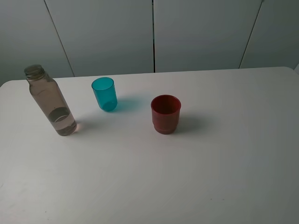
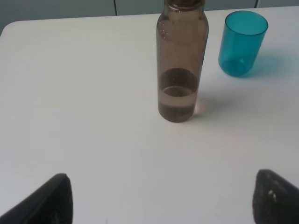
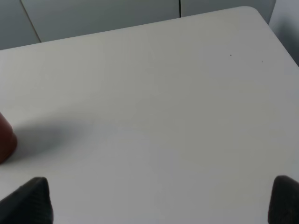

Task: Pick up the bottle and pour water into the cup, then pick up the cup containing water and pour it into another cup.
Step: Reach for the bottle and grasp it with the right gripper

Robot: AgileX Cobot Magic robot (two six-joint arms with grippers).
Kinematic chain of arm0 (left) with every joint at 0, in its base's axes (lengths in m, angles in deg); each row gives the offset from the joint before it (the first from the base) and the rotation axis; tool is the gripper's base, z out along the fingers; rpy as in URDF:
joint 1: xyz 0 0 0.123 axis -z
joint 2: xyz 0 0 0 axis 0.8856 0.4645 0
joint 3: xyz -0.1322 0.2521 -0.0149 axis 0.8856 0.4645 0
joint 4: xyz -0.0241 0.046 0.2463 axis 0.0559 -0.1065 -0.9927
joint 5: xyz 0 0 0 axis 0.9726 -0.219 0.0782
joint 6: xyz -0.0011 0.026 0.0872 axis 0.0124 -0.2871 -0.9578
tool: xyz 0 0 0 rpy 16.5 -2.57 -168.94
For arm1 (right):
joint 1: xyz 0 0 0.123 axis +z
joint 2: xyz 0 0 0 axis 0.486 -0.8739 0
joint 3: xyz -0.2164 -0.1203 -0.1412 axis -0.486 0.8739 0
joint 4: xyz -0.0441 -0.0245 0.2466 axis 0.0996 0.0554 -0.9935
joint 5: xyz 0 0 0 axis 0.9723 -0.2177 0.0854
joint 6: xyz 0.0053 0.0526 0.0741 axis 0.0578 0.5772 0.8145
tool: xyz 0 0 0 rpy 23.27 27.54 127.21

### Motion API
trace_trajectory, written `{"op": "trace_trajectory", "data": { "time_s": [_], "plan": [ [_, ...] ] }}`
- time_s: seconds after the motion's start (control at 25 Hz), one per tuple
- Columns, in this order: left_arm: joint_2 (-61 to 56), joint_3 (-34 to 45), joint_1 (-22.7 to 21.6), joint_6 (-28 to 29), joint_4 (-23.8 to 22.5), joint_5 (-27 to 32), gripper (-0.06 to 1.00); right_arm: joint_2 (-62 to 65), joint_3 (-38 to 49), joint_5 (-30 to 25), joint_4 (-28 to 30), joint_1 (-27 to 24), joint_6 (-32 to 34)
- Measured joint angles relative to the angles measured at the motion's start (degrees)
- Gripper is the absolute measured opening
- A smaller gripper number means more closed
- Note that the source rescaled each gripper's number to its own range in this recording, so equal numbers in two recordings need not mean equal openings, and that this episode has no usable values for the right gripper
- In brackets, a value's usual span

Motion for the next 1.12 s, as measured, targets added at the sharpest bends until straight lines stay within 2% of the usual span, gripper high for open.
{"op": "trace_trajectory", "data": {
  "time_s": [1.0,1.12],
  "plan": [
    [0.0,0.0,0.0,0.0,0.0,0.0,0.93,0.0,0.0,0.0,0.0,0.0,0.0],
    [0.6,-0.8,0.0,0.0,-0.4,-2.6,0.93,0.0,0.0,0.0,0.0,0.0,0.0]
  ]
}}
